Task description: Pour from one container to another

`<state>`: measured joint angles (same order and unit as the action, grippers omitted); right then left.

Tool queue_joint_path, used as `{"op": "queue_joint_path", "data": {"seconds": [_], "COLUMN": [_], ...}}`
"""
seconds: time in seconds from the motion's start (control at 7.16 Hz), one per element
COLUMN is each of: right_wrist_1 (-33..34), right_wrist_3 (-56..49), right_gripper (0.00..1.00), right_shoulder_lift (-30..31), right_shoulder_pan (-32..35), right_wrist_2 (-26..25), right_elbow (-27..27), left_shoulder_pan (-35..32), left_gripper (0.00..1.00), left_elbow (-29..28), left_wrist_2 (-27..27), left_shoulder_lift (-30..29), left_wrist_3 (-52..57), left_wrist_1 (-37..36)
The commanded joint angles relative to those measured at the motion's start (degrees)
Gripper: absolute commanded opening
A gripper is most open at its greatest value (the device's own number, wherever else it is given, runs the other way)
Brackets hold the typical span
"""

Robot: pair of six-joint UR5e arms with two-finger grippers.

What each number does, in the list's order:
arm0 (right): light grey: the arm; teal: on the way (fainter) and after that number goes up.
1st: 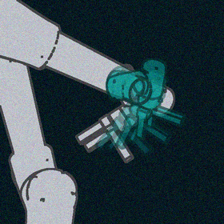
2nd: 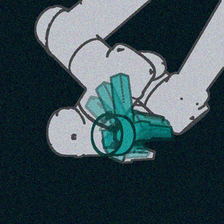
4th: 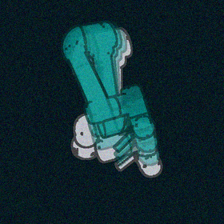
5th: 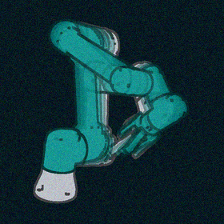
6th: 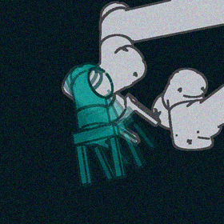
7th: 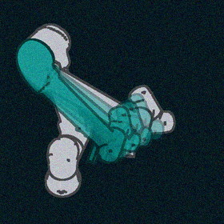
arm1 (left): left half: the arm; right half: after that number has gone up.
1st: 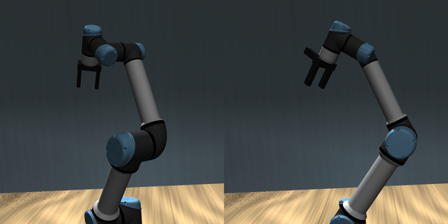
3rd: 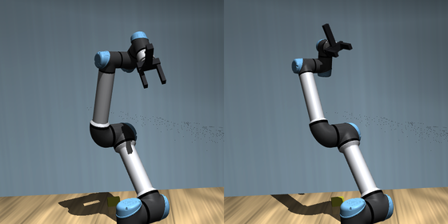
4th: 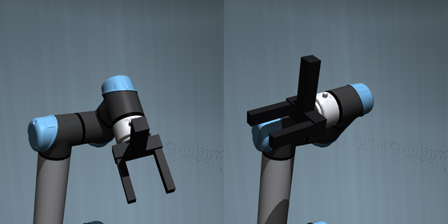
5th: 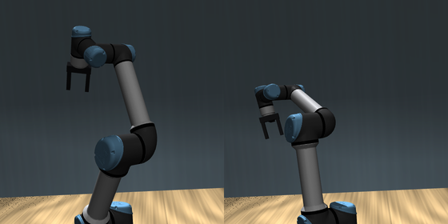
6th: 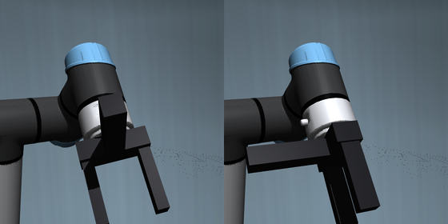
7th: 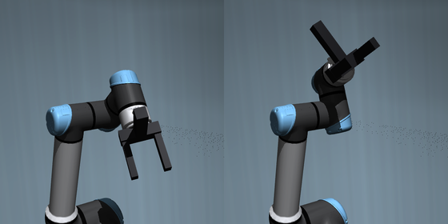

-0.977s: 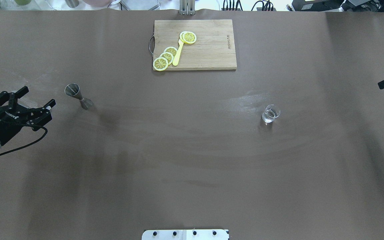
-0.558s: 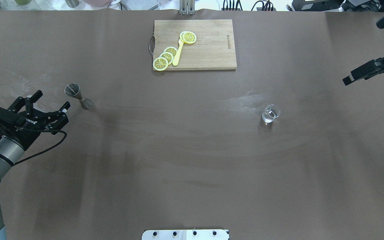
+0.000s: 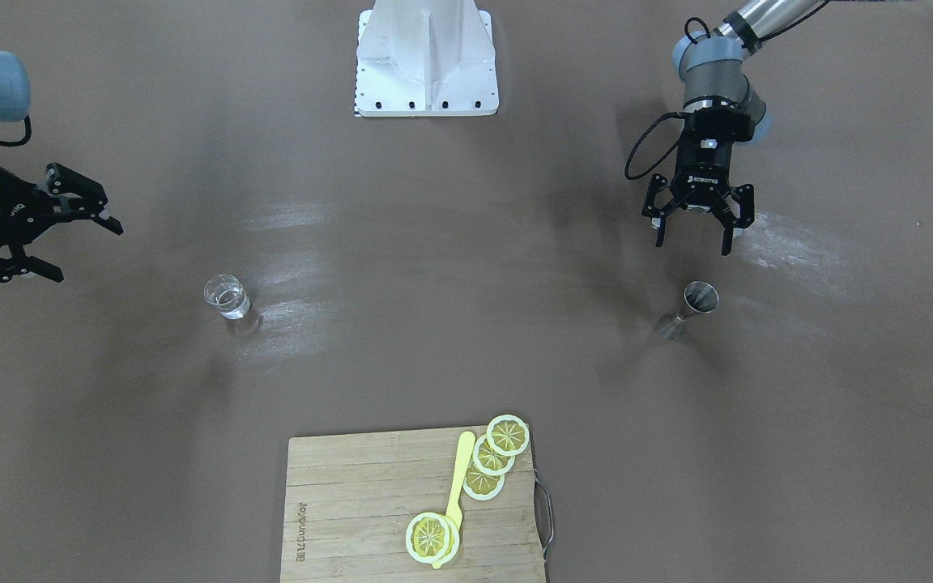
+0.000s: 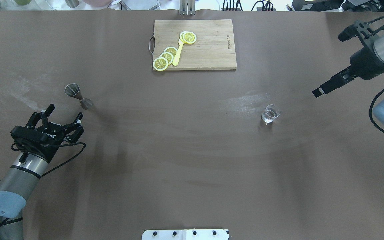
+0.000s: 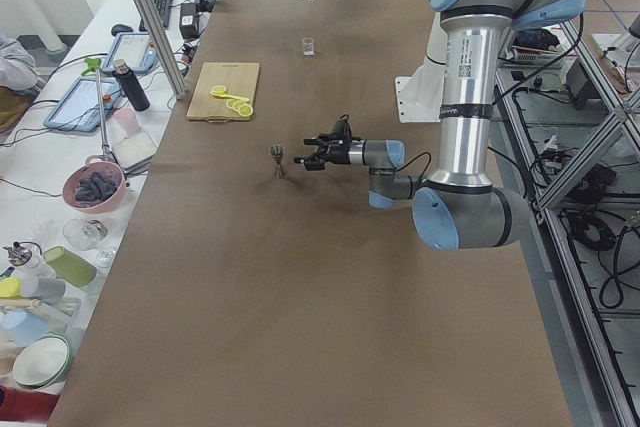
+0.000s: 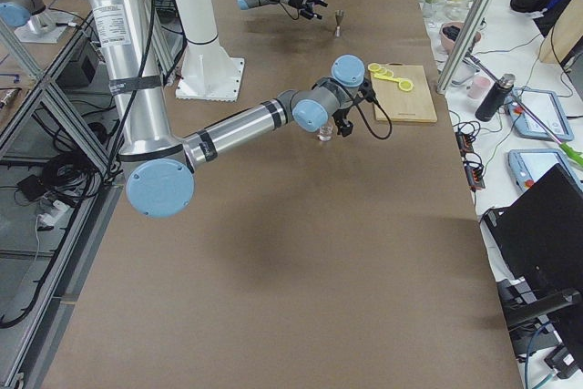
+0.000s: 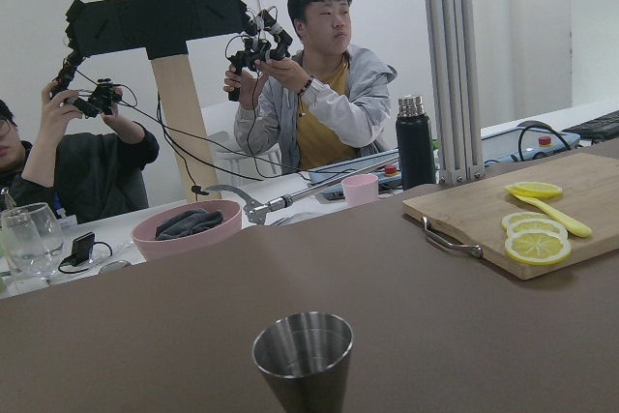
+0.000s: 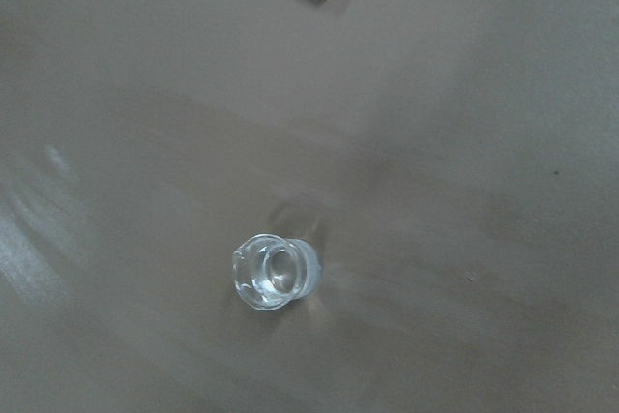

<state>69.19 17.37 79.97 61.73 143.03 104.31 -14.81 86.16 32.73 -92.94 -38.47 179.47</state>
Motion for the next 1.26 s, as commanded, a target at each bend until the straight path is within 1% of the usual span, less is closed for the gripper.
{"op": "queue_joint_path", "data": {"seconds": [0.0, 0.14, 0.28, 0.42, 0.56, 0.7, 0.84, 0.98, 1.12], "right_wrist_1": [-11.21, -16.49, -19.68, -24.84, -30.20, -32.43, -34.37, -35.52, -38.66], "right_wrist_3": [0.21, 0.21, -0.14, -0.14, -0.23, -2.23, -12.52, -17.58, -20.59], "right_gripper": [1.00, 1.00, 1.00, 1.00, 1.00, 1.00, 1.00, 1.00, 1.00], "right_shoulder_lift": [1.06, 1.76, 2.12, 4.30, 6.50, 7.65, 10.88, 12.91, 13.11], "right_shoulder_pan": [-2.83, -3.11, -4.33, -6.69, -8.89, -9.09, -9.70, -10.22, -9.97], "right_wrist_2": [-0.30, -0.39, -0.74, -4.48, -7.82, -9.16, -11.35, -11.37, -11.98], "right_elbow": [1.16, 1.25, 1.16, 1.07, 1.07, 1.07, 1.07, 0.64, -1.45], "left_shoulder_pan": [0.05, -0.12, -0.74, -2.13, -2.32, -3.46, -3.99, -3.99, -3.99], "left_gripper": [1.00, 0.99, 0.99, 0.99, 0.98, 0.98, 0.97, 0.97, 0.95], "left_elbow": [-2.21, -2.74, -5.36, -5.73, -5.74, -5.04, -4.60, -4.59, -4.59], "left_wrist_2": [-0.73, -2.13, -2.14, -1.97, -2.14, -2.23, -3.36, -4.85, -6.43], "left_shoulder_lift": [-0.92, -0.93, -2.49, -3.55, -4.96, -5.06, -5.06, -5.06, -5.14], "left_wrist_3": [-5.20, -5.91, -5.91, -6.09, -7.92, -14.20, -16.09, -18.72, -21.44], "left_wrist_1": [-0.17, -0.52, -1.40, -3.41, -9.00, -14.97, -18.68, -20.03, -23.43]}}
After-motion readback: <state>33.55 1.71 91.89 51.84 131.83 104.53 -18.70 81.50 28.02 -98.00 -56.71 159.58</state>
